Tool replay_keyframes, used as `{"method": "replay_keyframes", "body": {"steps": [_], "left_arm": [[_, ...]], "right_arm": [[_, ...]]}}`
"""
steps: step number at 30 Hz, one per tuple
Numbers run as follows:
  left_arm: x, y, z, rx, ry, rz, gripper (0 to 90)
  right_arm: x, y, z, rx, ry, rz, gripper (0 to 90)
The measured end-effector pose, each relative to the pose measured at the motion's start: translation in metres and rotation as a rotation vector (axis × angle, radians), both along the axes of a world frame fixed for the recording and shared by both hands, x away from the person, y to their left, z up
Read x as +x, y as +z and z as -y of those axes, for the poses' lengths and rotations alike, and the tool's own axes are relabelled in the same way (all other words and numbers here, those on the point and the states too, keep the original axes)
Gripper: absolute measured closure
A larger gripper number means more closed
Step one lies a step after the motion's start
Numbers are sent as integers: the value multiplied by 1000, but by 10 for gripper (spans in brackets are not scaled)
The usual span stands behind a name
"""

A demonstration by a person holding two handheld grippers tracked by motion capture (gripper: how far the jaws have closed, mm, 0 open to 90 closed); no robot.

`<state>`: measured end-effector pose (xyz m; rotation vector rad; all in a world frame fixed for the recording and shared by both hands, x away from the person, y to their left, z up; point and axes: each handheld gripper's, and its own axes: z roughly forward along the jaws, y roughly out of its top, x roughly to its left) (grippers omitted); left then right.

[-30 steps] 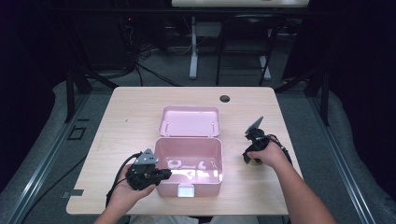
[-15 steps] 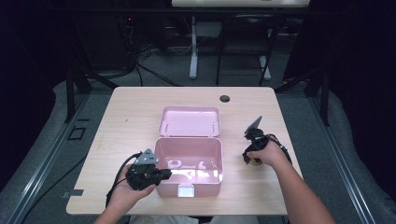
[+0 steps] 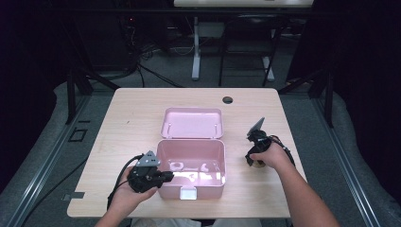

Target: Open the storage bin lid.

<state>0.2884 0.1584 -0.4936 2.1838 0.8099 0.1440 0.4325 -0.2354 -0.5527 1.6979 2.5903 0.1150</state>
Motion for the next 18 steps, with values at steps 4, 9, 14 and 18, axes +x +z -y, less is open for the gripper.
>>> {"method": "replay_keyframes", "body": {"steps": [4, 9, 14, 18], "left_arm": [[0, 0, 0, 2, -1, 0, 845], [0, 0, 0, 2, -1, 0, 845], [0, 0, 0, 2, -1, 0, 846], [0, 0, 0, 1, 0, 0, 846]], "right_arm": [[0, 0, 1, 4, 6, 0, 199], [-1, 2, 1, 2, 4, -13, 199], [-1, 3, 1, 4, 15, -11, 199], [-2, 5, 0, 7, 20, -1, 200]]}}
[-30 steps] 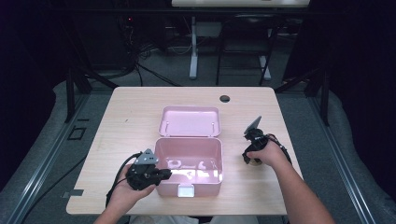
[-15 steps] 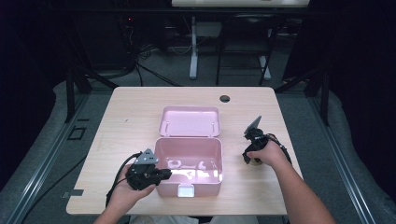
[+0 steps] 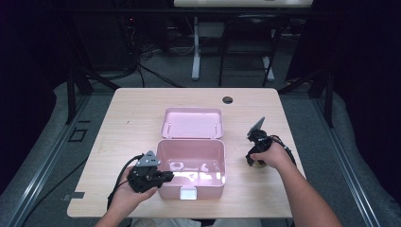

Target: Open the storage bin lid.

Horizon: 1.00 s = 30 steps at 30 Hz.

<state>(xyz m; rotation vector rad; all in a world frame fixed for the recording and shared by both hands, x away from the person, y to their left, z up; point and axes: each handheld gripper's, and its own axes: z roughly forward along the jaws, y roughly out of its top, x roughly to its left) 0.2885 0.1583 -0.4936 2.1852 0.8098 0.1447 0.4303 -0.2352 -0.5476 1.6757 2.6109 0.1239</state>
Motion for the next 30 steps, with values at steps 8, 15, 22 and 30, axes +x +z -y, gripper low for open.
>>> {"method": "replay_keyframes", "body": {"steps": [8, 15, 22, 30], "left_arm": [[0, 0, 0, 0, 2, 1, 846], [0, 0, 0, -4, 5, 4, 846], [0, 0, 0, -4, 2, 1, 846], [0, 0, 0, -8, 3, 0, 845]], "right_arm": [[-2, 4, 2, 4, 2, -8, 200], [-3, 12, 4, -8, 18, -3, 200], [-4, 19, 3, -12, 33, -2, 200], [-6, 30, 2, -22, 45, 3, 200]]}}
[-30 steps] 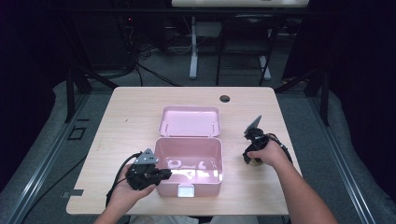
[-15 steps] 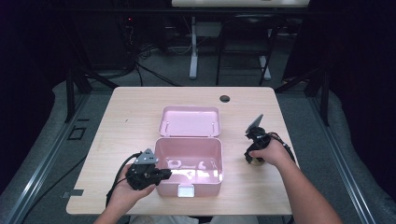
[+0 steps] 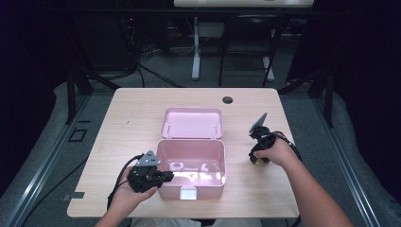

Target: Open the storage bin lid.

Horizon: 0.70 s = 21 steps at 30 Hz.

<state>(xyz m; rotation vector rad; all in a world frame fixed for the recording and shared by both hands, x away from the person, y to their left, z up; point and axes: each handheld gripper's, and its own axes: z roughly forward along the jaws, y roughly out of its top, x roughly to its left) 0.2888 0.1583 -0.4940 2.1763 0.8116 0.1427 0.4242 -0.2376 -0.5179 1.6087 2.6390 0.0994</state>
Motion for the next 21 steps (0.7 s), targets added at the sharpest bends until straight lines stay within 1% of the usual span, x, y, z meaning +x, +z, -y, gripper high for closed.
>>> {"method": "replay_keyframes", "body": {"steps": [2, 3, 4, 6, 7, 9, 10, 11, 12, 14, 15, 18, 19, 20, 21], "left_arm": [[0, 0, 0, -1, 0, 0, 844], [0, 0, 0, -1, 1, 0, 844], [0, 0, 0, -1, 1, 0, 844], [0, 0, 0, 4, 1, 0, 843], [0, 0, 0, 4, 0, 0, 843], [0, 0, 0, 6, -1, -1, 842], [0, 0, 0, 6, -1, -1, 842], [0, 0, 0, 5, -1, -1, 842], [0, 0, 0, 5, 0, -1, 842], [0, 0, 0, 5, 1, 0, 842], [0, 0, 0, 6, 0, -1, 842], [0, 0, 0, 6, 0, -1, 842], [0, 0, 0, 6, 0, -1, 842], [0, 0, 0, 6, 0, -1, 842], [0, 0, 0, 6, -1, -1, 842]], "right_arm": [[-1, 3, 0, 6, 13, 12, 200], [-1, 4, -1, 7, 16, 12, 200], [-2, 8, -2, 6, 21, 1, 200], [-3, 10, -2, 7, 19, 2, 200], [-4, 11, -2, 13, 22, 9, 200], [-5, 17, -4, 7, 45, 3, 200], [-5, 17, -4, 7, 45, 3, 200], [-6, 18, -5, 15, 42, 12, 200], [-7, 22, -6, 15, 73, 20, 200], [-8, 24, -7, 15, 81, 16, 200], [-9, 27, -8, 22, 98, 21, 200], [-10, 31, -11, 20, 109, 14, 200], [-11, 32, -12, 31, 122, 21, 200], [-12, 35, -14, 28, 131, 10, 200], [-13, 36, -15, 33, 138, 15, 200]]}}
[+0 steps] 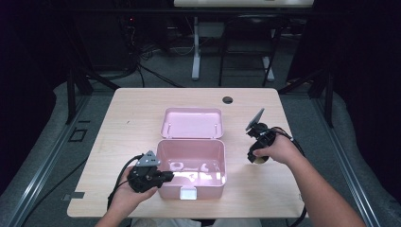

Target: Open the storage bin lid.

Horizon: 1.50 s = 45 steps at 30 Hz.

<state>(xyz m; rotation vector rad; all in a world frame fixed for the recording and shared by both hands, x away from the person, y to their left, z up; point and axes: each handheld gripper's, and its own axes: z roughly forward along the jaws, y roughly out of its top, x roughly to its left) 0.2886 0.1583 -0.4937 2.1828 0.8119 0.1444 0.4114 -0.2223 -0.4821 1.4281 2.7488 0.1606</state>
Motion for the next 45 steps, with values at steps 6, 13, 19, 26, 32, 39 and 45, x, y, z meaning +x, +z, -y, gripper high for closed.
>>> {"method": "replay_keyframes", "body": {"steps": [6, 13, 19, 26, 32, 39, 45], "left_arm": [[0, 0, 0, -3, 2, 1, 843], [0, 0, 0, -2, 2, 1, 842], [0, 0, 0, -2, 0, 1, 842], [0, 0, 1, 7, 2, 10, 844], [0, 0, 0, 6, 0, 8, 844], [0, 0, 0, -1, -1, 4, 845], [0, 0, 0, -1, -2, 2, 847]], "right_arm": [[-6, 9, -11, -14, 57, 6, 200], [-12, 24, -23, -14, 106, 15, 200], [-14, 32, -29, -11, 126, 19, 200], [-15, 38, -33, -17, 143, 21, 200], [-17, 46, -38, -13, 165, 24, 200], [-23, 57, -47, 2, 221, 34, 200], [-28, 65, -55, 11, 280, 39, 200]]}}
